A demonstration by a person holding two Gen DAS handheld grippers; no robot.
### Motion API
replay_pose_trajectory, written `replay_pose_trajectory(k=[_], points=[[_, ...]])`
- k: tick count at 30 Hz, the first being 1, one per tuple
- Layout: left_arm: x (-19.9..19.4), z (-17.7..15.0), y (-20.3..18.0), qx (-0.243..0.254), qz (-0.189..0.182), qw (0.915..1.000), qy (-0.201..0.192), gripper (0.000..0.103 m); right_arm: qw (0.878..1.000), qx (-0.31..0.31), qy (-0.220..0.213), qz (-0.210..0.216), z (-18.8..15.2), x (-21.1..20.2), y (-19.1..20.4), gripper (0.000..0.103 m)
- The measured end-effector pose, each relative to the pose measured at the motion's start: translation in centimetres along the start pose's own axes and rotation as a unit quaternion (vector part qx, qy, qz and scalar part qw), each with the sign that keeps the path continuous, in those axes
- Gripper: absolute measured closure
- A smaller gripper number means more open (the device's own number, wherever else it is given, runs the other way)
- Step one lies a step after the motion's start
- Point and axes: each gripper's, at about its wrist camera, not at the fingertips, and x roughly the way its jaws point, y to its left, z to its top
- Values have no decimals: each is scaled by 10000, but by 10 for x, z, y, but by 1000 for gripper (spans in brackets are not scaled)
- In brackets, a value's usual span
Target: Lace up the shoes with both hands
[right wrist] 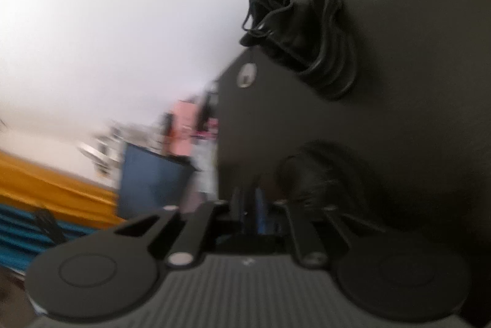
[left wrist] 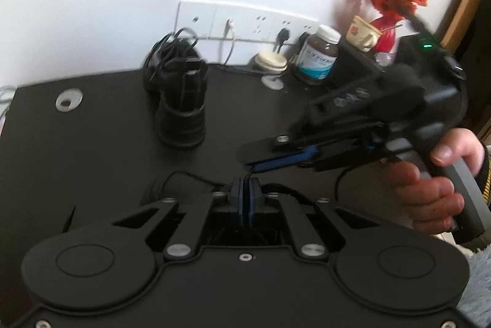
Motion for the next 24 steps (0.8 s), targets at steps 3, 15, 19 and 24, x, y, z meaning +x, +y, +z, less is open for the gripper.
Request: replay_pose_trajectory(k=[3,15,19,24], points=[[1,-1,10,-102,-34,9999,130,100,9908,-1180,-79,-653,-10,-7,20,58],[24,-3,6,25,-251,9985,489,100,9744,-1917,35,-1170,-28,0,17,78],[38,-2,0,222,-203,9968,739,100,9995,60,-169,-269,-9,-14,-36,85],[46,3,7,10,-303,9960,838,100,9970,731,-251,75,-11,-15,-55,85]])
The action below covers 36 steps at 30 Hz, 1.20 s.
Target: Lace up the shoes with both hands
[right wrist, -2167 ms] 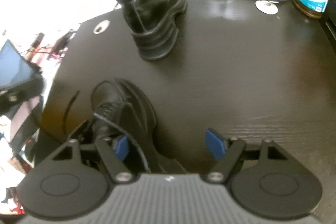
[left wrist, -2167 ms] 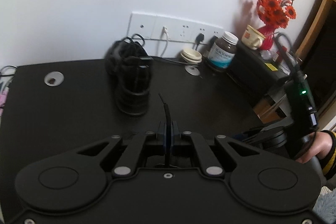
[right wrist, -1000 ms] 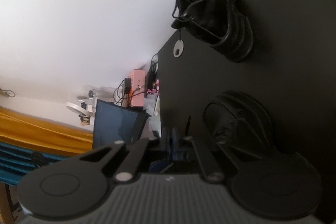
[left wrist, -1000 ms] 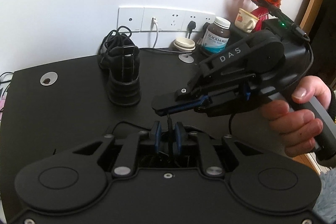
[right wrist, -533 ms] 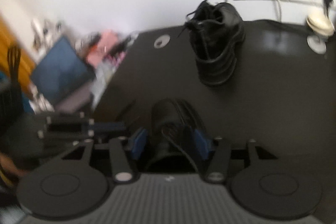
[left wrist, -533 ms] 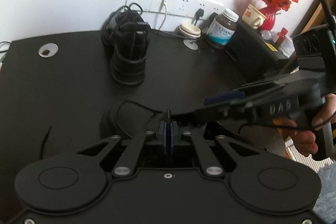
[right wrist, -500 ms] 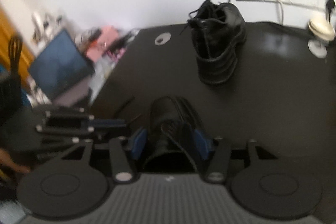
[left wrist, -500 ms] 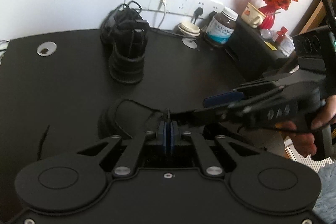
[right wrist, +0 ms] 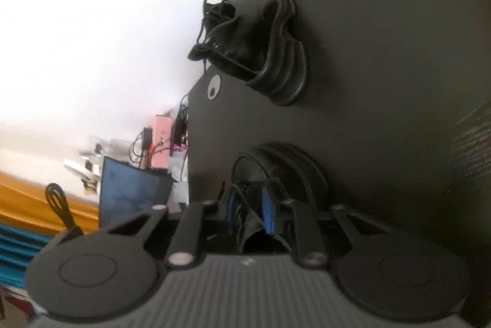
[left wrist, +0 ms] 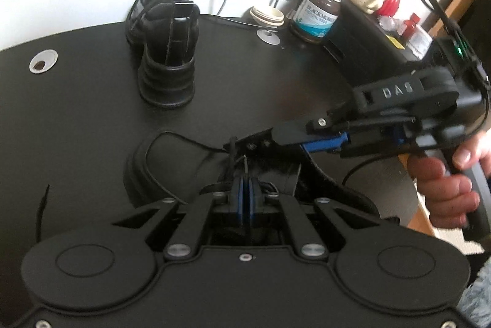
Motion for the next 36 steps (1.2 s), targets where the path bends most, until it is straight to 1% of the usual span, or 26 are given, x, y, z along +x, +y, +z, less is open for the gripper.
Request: replay_pose_trajectory(k=[7,14,18,22,24,30,36], points=[[0,14,-4,247,-2,9997,58,100,9998,185,26,103,0,0,-4,85],[6,15,-10,432,-2,9989,179,100,9988,454,26,187,2,3,-9,85],[8,15,-13,562,11,9982,194,100,9961,818,36,316,2,5,-18,85],[9,12,-16,695,32,9974,187,100,9904,1296,60,477,2,6,-28,85],[9,12,-15,640,2,9977,206,100,9892,1374,57,501,1,6,-30,85],[14,15,-3,321,-262,9985,352,100,9882,1446,47,497,1,6,-30,85],[19,16,8,-21,-492,9978,446,100,9841,1680,25,568,-1,6,-36,85]])
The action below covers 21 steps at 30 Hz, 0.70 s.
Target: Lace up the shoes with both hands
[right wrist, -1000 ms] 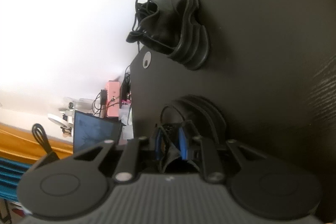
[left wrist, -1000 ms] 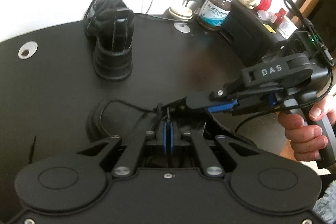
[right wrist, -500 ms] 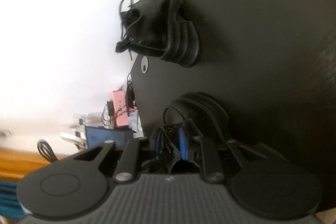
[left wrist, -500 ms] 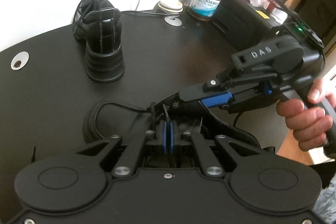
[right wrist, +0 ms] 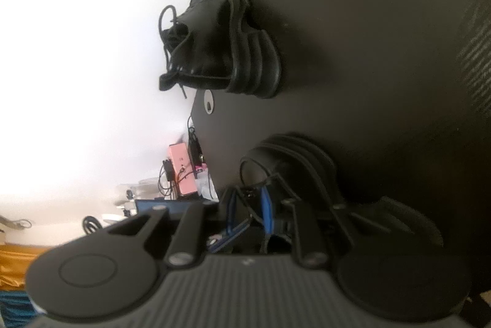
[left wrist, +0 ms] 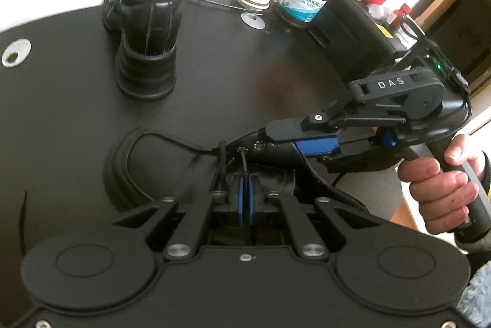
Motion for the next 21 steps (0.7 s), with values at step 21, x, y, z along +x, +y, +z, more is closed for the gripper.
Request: replay_pose_trajectory(k=[21], points=[[-3,-1,-13,247,484,9978,-370,100,9924,-1139,-213,-424,3,6,39,70]])
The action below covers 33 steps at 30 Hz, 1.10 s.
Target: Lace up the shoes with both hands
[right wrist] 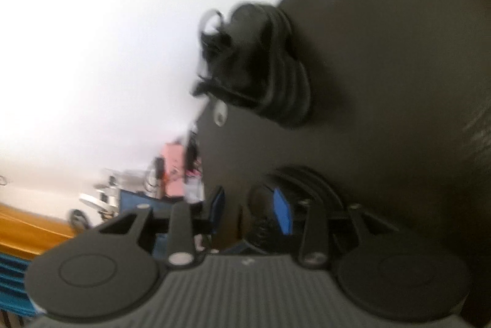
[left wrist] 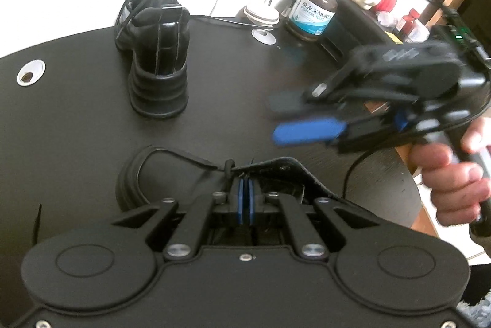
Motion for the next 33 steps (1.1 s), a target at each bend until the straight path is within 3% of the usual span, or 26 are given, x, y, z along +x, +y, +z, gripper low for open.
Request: replay_pose_trajectory(k=[7,8,10,12,14,19,21,23,27,33], points=[[1,-1,-2,46,41,10000,-6,100,9994,289,106,-128,-9,20,-9,82],[1,-1,-2,61,52,10000,-7,100,9995,256,121,-115,-10,21,-8,89],[2,-1,-3,70,61,10000,-6,100,9997,22,110,-194,-13,23,-1,91],[2,-1,-3,69,66,10000,-11,100,9994,-154,60,-315,-15,23,3,100],[0,-1,-4,115,109,9999,-13,99,9992,-194,-28,-341,-16,21,4,100],[-32,0,2,82,17,9997,-224,94,9964,-291,-688,-407,-11,0,4,100],[-51,0,16,-97,58,9989,-449,86,9937,-291,-1001,-422,-5,-13,2,100],[-67,-2,30,-238,199,9975,-636,70,9903,-234,-1301,-427,2,-28,-3,100],[-69,-13,47,-418,493,9964,-543,69,9817,-85,-1817,-560,19,-58,-15,100],[-52,-29,41,-522,365,9975,-314,69,9658,18,-2414,-944,32,-92,-31,100]])
